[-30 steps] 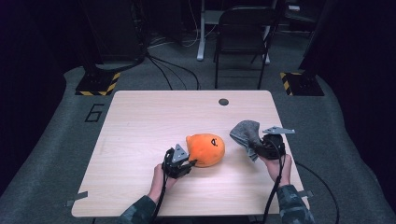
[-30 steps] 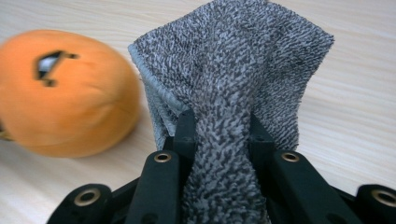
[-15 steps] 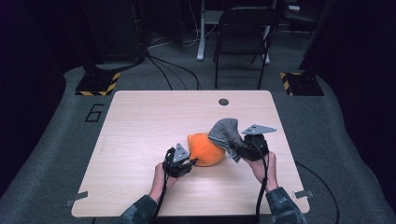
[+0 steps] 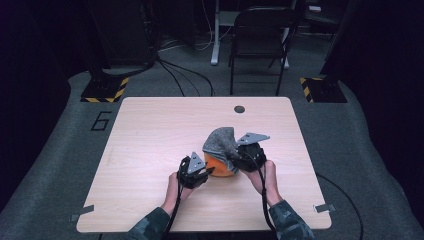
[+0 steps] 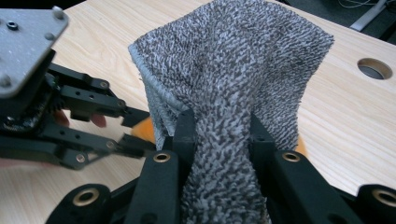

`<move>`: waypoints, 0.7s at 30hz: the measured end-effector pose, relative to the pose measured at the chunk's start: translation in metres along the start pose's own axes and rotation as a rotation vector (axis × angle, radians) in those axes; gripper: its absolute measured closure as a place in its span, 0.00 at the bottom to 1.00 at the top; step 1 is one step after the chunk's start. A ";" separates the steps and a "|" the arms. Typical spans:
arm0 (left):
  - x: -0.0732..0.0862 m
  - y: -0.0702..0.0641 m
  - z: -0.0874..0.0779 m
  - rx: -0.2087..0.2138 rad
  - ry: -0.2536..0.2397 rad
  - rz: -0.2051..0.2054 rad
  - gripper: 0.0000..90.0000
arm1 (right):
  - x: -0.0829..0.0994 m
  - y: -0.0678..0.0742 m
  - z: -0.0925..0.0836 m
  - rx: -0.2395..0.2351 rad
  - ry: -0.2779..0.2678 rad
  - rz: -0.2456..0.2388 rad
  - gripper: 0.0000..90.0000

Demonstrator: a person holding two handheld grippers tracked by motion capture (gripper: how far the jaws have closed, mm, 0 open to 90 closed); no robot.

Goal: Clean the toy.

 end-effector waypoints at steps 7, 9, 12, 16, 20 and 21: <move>-0.004 -0.002 0.003 0.006 -0.012 0.020 0.82 | 0.003 0.012 0.017 0.016 0.036 -0.028 0.79; -0.004 -0.002 0.003 0.007 -0.010 0.025 0.82 | 0.005 0.014 0.022 0.034 0.043 -0.051 0.80; -0.003 -0.002 0.004 0.004 -0.008 0.027 0.83 | 0.008 0.014 0.027 0.047 0.048 -0.072 0.80; -0.003 -0.003 0.004 0.007 -0.011 0.027 0.83 | 0.010 0.013 0.027 0.061 0.047 -0.089 0.80; -0.003 -0.003 0.004 0.009 -0.009 0.032 0.83 | 0.012 0.010 0.026 0.068 0.045 -0.088 0.80; -0.003 -0.003 0.004 0.009 -0.009 0.033 0.83 | 0.012 0.009 0.026 0.064 0.045 -0.082 0.80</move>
Point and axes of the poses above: each handheld gripper's, and its own axes: z roughly forward along the jaws, x roughly out of its underside, y roughly to its left, the point moved 6 cm from there along z, roughly forward along the jaws, and after that the axes turned 14 degrees about x, right-handed, at the moved point
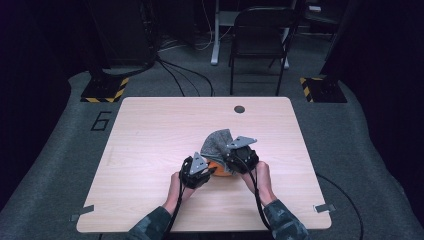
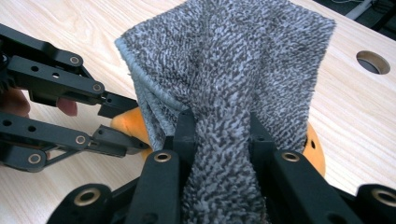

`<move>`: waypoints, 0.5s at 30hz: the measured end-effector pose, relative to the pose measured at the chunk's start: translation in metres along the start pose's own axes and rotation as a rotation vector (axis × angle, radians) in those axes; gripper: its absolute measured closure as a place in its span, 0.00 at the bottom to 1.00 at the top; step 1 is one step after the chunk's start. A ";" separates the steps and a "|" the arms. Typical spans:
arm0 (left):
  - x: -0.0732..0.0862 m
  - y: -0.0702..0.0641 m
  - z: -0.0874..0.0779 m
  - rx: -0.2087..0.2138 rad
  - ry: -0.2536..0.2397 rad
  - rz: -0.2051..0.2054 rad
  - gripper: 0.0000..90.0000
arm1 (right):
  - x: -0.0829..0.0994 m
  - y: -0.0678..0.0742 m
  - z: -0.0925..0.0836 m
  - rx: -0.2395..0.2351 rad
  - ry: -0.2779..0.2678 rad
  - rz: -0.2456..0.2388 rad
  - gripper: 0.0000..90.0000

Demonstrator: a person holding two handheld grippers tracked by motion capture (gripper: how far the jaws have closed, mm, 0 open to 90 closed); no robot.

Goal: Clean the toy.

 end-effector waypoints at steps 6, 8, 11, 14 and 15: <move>0.000 -0.001 0.001 -0.001 0.003 0.010 0.83 | 0.006 -0.010 -0.002 0.007 0.003 0.032 0.80; 0.000 -0.001 0.000 0.002 0.003 0.009 0.83 | 0.008 -0.015 -0.003 0.017 0.009 0.041 0.80; 0.000 -0.001 0.001 0.003 0.003 0.005 0.83 | 0.014 -0.025 -0.003 0.027 0.016 0.062 0.80; 0.001 -0.001 0.001 0.005 0.004 0.004 0.83 | 0.021 -0.035 -0.003 0.041 0.034 0.087 0.80; 0.001 -0.001 0.001 0.005 0.005 0.004 0.83 | 0.024 -0.038 -0.002 0.044 0.041 0.098 0.80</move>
Point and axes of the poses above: each handheld gripper's, and its own axes: z roughly forward along the jaws, x roughly out of its underside, y roughly to its left, the point moved 6 cm from there along z, roughly forward along the jaws, and after that the axes turned 14 degrees about x, right-handed, at the moved point
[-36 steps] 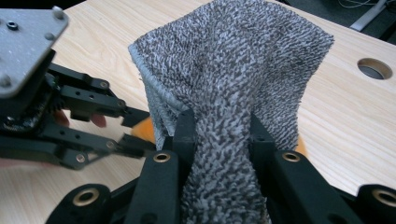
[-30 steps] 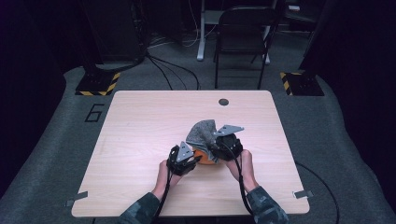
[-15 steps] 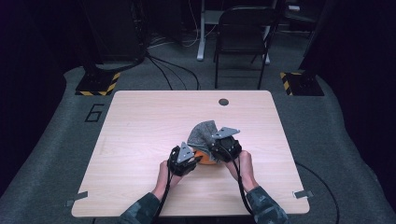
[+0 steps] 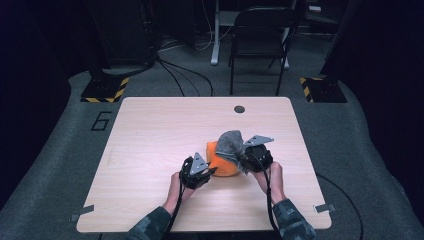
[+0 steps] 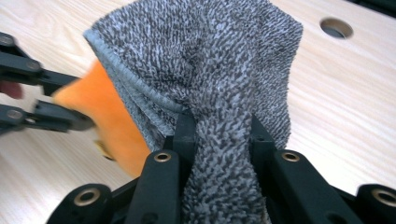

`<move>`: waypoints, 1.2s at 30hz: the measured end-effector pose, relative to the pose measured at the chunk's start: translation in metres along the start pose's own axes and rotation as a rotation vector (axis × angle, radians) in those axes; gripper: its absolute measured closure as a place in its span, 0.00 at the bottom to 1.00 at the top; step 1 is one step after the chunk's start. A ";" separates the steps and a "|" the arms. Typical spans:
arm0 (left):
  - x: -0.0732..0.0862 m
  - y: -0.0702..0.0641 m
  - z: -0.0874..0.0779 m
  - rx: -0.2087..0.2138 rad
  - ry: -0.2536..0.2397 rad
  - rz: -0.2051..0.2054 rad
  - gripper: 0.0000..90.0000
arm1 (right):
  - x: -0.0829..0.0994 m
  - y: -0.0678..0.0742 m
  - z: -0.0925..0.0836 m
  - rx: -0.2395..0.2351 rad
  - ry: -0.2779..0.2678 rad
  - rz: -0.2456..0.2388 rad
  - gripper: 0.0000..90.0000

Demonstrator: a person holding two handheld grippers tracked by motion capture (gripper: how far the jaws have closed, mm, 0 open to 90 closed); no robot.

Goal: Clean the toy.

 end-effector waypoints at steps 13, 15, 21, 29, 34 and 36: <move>0.000 0.000 0.001 0.007 -0.002 -0.003 0.83 | 0.021 -0.025 0.016 0.025 0.062 0.068 0.80; 0.000 0.000 0.001 0.008 -0.001 -0.003 0.83 | 0.024 -0.028 0.019 0.026 0.074 0.067 0.80; 0.001 0.000 0.001 0.011 -0.003 -0.006 0.83 | 0.037 -0.039 0.031 0.050 0.129 0.092 0.80; 0.001 0.001 0.001 0.014 -0.005 -0.005 0.83 | 0.051 -0.050 0.040 0.083 0.194 0.093 0.81; 0.001 0.000 0.001 0.012 -0.002 0.000 0.83 | 0.022 -0.052 0.010 0.082 0.082 0.100 0.81; 0.001 0.000 0.001 0.011 -0.002 0.000 0.83 | 0.009 -0.046 -0.004 0.067 0.036 0.096 0.81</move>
Point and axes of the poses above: each handheld gripper's, and its own axes: z roughly forward along the jaws, x roughly out of its underside, y roughly to its left, the point moved 6 cm from there along z, roughly forward along the jaws, and after that the axes turned 14 degrees about x, right-handed, at the moved point
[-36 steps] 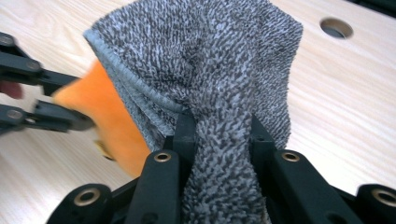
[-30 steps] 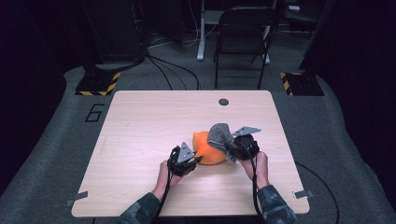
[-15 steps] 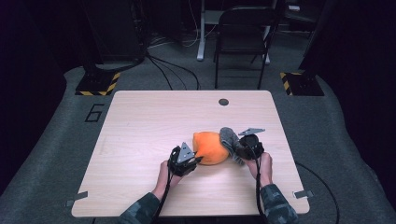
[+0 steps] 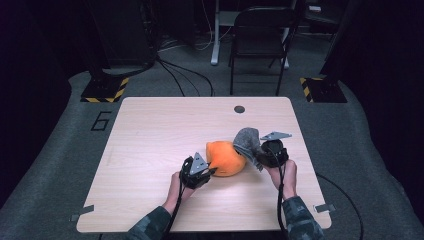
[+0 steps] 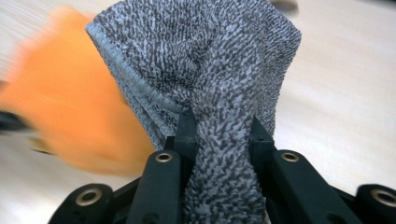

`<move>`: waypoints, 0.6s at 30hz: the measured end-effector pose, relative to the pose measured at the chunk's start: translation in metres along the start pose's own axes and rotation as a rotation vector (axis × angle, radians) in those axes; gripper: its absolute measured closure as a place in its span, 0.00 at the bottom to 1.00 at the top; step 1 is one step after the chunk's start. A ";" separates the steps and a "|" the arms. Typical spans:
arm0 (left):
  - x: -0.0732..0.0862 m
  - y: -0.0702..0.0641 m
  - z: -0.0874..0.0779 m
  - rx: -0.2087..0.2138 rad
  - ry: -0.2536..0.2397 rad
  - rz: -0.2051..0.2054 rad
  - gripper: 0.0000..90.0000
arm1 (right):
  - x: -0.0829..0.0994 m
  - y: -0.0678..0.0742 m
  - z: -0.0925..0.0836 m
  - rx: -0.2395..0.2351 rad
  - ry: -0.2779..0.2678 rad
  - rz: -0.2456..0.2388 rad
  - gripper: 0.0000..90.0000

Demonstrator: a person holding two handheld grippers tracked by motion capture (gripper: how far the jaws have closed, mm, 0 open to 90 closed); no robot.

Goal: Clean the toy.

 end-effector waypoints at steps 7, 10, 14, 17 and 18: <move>0.000 0.000 0.000 -0.001 0.001 0.005 0.83 | -0.024 0.055 -0.026 -0.075 -0.084 -0.131 0.81; 0.000 0.000 0.000 -0.002 0.003 0.001 0.83 | -0.024 0.081 -0.023 -0.094 -0.077 -0.174 0.81; 0.000 0.000 0.000 -0.005 0.008 0.008 0.83 | -0.018 0.099 -0.010 -0.102 -0.059 -0.228 0.81; 0.001 0.000 0.000 -0.004 0.005 0.002 0.83 | -0.014 0.100 -0.006 -0.092 -0.044 -0.230 0.81; 0.001 0.000 0.000 -0.005 0.006 0.001 0.83 | -0.015 0.100 -0.006 -0.096 -0.047 -0.225 0.81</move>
Point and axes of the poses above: each handheld gripper's, and its own axes: z roughly forward along the jaws, x roughly out of its underside, y roughly to its left, the point moved 6 cm from there along z, roughly forward along the jaws, and after that the axes turned 14 degrees about x, right-handed, at the moved point
